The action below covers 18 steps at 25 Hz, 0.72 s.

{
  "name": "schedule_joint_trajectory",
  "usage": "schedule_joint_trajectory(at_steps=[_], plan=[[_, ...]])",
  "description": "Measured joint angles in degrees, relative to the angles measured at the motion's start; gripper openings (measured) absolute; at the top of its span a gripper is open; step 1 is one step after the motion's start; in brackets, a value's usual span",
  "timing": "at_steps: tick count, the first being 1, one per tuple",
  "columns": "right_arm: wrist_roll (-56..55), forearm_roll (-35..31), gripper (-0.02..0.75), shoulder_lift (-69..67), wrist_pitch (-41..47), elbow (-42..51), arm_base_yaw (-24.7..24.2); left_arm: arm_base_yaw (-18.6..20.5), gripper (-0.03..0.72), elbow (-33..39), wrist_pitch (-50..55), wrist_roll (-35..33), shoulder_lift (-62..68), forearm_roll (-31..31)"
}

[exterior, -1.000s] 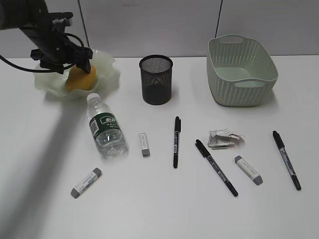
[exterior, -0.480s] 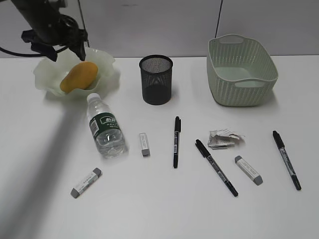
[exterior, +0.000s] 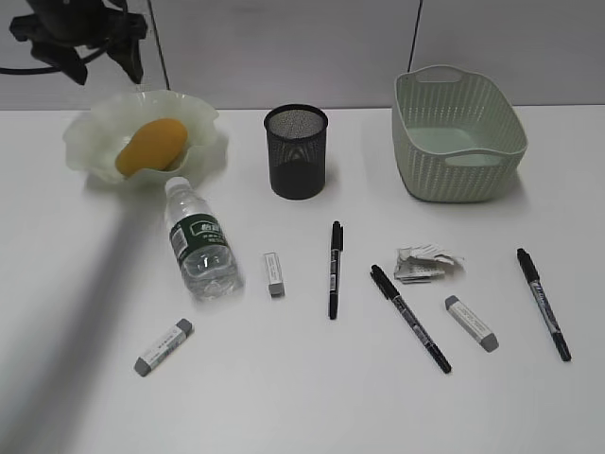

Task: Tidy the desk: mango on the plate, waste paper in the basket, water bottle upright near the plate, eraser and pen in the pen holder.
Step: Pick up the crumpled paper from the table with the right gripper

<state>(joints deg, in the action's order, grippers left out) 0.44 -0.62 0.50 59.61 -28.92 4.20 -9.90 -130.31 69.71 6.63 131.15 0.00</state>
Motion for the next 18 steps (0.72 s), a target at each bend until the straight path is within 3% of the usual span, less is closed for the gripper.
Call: schedule_joint_trajectory(at_steps=[11, 18], plan=[[0.0, 0.0, 0.416, 0.0, 0.0, 0.0, 0.0, 5.9, 0.589, 1.97, 0.01, 0.0, -8.19, -0.62], [0.0, 0.0, 0.416, 0.0, 0.0, 0.0, 0.0, 6.33, 0.589, 24.34, 0.01, 0.0, -26.67, -0.9]])
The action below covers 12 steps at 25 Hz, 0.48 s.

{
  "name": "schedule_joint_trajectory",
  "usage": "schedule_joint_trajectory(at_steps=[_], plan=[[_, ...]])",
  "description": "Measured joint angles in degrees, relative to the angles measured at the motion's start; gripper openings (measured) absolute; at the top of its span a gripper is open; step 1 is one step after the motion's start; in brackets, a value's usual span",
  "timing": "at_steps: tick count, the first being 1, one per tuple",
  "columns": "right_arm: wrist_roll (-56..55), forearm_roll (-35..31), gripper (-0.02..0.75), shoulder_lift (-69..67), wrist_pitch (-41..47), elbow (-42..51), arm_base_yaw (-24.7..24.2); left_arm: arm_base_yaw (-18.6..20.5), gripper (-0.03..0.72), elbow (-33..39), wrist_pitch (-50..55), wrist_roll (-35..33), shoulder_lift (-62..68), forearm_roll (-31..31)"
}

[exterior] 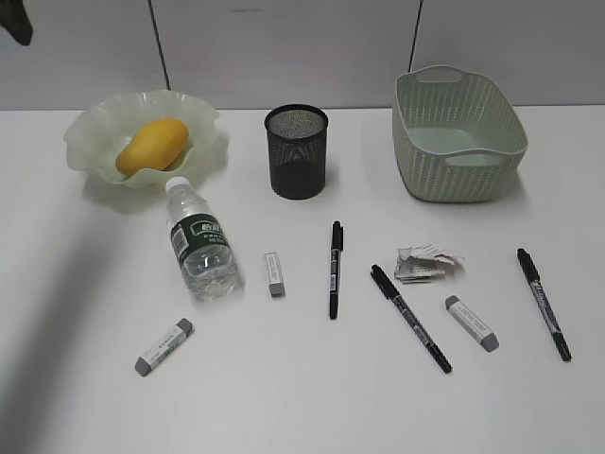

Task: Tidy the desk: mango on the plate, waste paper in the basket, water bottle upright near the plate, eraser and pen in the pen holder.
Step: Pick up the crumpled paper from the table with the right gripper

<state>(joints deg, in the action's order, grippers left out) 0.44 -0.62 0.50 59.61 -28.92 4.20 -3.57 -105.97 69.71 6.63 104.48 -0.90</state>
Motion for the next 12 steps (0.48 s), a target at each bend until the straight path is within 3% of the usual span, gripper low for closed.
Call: schedule_joint_trajectory(at_steps=[12], plan=[[0.0, 0.0, 0.416, 0.0, 0.0, 0.0, 0.0, 0.0, 0.582, 34.1, 0.15, -1.15, -39.32, -0.12]])
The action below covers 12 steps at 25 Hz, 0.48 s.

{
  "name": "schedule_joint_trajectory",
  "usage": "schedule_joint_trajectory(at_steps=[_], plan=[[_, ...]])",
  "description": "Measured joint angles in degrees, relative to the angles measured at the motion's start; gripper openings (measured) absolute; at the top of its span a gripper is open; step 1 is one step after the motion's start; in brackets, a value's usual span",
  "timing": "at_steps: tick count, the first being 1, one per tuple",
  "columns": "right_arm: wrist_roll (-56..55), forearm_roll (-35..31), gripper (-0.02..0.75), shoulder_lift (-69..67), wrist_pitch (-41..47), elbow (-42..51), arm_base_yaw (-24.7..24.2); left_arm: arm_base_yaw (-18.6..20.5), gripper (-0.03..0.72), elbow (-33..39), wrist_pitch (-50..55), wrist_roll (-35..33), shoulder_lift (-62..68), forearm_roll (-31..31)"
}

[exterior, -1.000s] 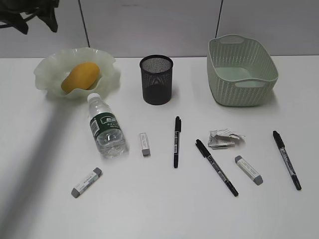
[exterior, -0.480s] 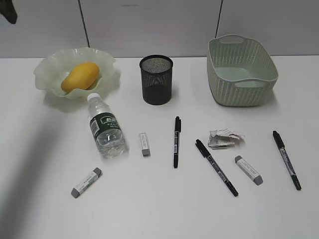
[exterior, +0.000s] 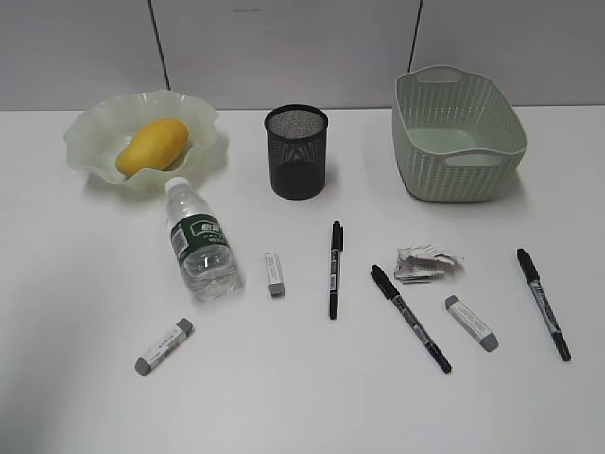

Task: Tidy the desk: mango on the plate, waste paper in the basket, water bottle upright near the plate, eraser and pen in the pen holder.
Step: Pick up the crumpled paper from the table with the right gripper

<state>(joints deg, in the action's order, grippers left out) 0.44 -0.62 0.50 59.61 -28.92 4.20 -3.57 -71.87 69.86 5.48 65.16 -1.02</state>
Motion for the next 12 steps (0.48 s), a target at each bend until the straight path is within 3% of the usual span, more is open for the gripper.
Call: schedule_joint_trajectory(at_steps=[6, 12], plan=[[0.0, 0.0, 0.416, 0.0, 0.0, 0.0, 0.0, 0.0, 0.575, 10.82, 0.27, 0.0, -23.69, -1.7], [0.0, 0.0, 0.416, 0.0, 0.0, 0.0, 0.0, 0.0, 0.567, 16.88, 0.33, 0.0, -38.18, -6.52]])
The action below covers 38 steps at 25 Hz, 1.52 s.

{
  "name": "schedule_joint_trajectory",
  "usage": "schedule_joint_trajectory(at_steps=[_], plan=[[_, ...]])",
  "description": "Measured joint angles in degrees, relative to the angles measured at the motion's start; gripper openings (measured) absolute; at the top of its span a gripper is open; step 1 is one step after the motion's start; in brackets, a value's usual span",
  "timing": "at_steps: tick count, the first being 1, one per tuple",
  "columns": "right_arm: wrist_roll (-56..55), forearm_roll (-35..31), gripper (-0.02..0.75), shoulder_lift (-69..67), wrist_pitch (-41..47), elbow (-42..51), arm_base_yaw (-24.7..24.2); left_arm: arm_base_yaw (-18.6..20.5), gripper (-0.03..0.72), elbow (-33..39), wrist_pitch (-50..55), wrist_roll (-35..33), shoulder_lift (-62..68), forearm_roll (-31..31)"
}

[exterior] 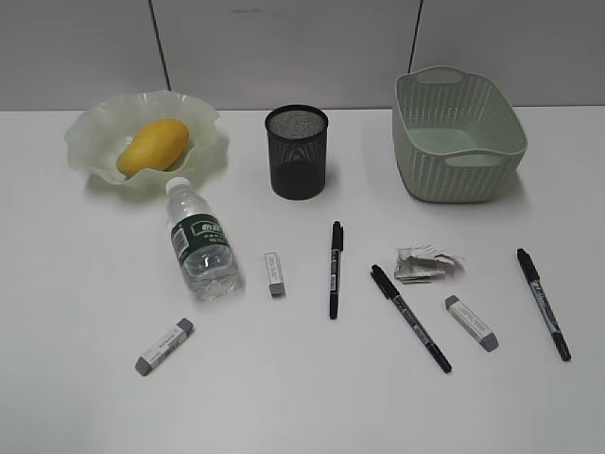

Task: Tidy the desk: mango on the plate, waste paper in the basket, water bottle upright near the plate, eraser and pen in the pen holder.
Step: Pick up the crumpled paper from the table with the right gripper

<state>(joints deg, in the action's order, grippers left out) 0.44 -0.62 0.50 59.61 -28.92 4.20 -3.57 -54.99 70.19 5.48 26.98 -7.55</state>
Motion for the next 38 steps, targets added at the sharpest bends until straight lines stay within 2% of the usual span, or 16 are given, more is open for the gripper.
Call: schedule_joint_trajectory(at_steps=[10, 19, 28, 33, 38], plan=[[0.0, 0.0, 0.416, 0.0, 0.0, 0.0, 0.0, 0.0, 0.54, 8.64, 0.06, -0.06, -5.65, -1.23], [0.0, 0.0, 0.416, 0.0, 0.0, 0.0, 0.0, -0.72, 0.53, 9.25, 0.02, -0.11, -6.29, -4.23], [0.0, 0.0, 0.416, 0.0, 0.0, 0.0, 0.0, -1.06, 0.526, 10.83, 0.02, -0.65, -12.02, 0.65], [0.0, 0.0, 0.416, 0.0, 0.0, 0.0, 0.0, -1.06, 0.518, 15.42, 0.02, -1.65, -16.34, 7.18], [0.0, 0.0, 0.416, 0.0, 0.0, 0.0, 0.0, -0.88, 0.494, 18.94, 0.02, -1.84, -23.09, 7.86]])
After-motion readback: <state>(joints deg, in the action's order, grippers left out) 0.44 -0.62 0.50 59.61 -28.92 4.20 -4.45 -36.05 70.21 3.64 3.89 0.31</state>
